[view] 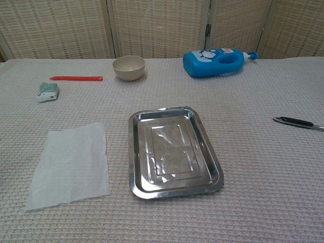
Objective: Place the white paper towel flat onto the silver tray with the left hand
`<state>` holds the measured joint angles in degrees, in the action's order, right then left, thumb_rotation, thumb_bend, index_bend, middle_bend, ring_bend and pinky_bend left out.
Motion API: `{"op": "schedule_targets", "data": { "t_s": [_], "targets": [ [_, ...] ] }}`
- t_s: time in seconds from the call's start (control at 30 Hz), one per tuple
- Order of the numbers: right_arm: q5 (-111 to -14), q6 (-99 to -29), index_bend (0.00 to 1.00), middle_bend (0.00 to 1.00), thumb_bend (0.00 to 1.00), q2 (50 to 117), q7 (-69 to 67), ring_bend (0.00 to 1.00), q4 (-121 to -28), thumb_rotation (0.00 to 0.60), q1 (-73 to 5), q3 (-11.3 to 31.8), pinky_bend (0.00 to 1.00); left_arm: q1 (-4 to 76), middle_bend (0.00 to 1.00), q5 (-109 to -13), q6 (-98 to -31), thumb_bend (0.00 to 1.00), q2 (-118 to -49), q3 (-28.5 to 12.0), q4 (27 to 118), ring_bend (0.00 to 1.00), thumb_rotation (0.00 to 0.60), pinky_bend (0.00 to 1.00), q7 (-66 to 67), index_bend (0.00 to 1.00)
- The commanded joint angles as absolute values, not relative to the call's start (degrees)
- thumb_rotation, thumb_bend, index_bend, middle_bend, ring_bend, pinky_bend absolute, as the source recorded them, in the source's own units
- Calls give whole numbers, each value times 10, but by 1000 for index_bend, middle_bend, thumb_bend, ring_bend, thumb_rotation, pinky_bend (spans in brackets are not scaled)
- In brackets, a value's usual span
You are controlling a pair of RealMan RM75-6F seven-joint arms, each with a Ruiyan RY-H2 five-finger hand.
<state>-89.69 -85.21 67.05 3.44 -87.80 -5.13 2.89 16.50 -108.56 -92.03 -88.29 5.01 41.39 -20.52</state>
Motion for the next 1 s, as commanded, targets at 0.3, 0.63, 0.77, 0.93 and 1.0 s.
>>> {"op": "schedule_targets", "data": {
  "t_s": [0.3,0.63,0.77,0.93,1.0],
  "targets": [
    [-900,-852,0,0,363,663,17,0,-875,600,-53,26,0,199,1000,-1090,-905,243,-950,78,334,1000,600,1000,-240,511],
    [-903,-853,0,0,363,664,10,0,-874,600,-55,24,0,211,1000,-1079,-897,243,-993,91,272,1000,600,1000,-277,521],
    [-902,-851,0,0,362,664,9,0,-873,600,-55,24,0,217,1000,-1077,-887,243,-1009,98,247,1000,600,1000,-295,510],
    [-902,-850,0,0,363,663,7,0,-874,600,-56,23,0,225,1000,-1075,-879,243,-1029,106,216,1000,600,1000,-317,502],
    [-902,-849,0,0,363,663,7,0,-875,600,-56,22,0,228,1000,-1072,-875,243,-1037,108,206,1000,600,1000,-324,502]
  ]
}}
